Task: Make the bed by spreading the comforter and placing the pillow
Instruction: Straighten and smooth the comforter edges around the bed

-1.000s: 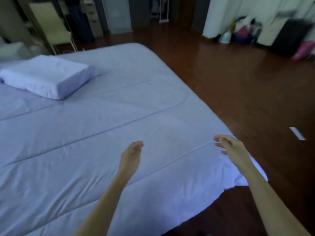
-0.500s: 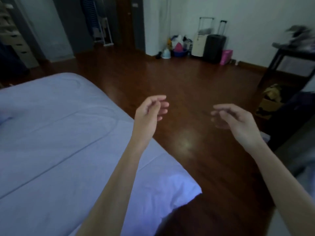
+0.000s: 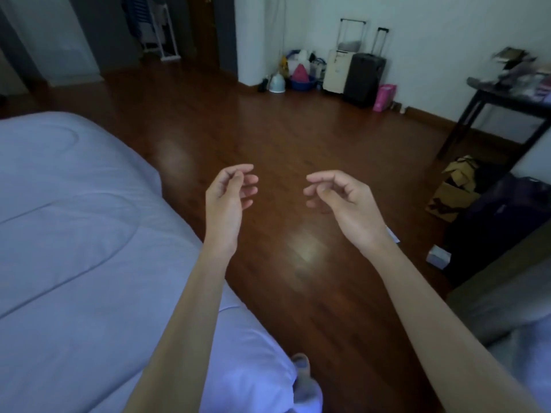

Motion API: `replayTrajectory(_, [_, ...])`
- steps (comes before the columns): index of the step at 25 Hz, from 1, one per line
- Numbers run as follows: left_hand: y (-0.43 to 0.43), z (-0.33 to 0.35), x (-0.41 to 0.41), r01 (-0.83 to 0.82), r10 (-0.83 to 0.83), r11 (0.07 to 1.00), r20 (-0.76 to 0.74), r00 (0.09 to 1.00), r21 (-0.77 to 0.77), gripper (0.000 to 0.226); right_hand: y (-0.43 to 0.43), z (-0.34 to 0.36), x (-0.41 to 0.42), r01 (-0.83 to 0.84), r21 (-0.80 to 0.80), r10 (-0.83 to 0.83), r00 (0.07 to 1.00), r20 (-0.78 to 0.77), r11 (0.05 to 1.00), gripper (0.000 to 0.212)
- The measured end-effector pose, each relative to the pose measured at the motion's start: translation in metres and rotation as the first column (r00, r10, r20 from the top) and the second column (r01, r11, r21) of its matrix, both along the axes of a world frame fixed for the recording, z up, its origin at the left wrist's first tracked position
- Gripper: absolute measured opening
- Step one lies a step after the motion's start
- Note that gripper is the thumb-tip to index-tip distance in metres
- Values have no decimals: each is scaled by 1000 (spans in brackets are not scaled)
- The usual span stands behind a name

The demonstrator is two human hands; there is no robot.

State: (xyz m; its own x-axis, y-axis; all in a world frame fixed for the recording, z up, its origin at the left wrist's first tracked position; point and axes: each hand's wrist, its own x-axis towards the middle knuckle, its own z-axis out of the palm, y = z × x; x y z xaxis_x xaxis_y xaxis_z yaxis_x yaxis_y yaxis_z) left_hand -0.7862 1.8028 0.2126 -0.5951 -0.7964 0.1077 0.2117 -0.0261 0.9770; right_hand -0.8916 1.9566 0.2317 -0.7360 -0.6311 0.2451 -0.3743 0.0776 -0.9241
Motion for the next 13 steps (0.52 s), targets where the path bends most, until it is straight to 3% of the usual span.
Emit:
replayTrajectory(6, [-77, -26, -96, -290, 295, 941, -4, 956, 175, 24, -112, 9, -113, -230, 54, 233, 971, -58, 972, 22])
replayTrajectory(13, [-134, -5, -141, -466, 462, 882, 68, 884, 66, 24, -216, 14, -184, -483, 20, 483, 876, -16, 876, 25])
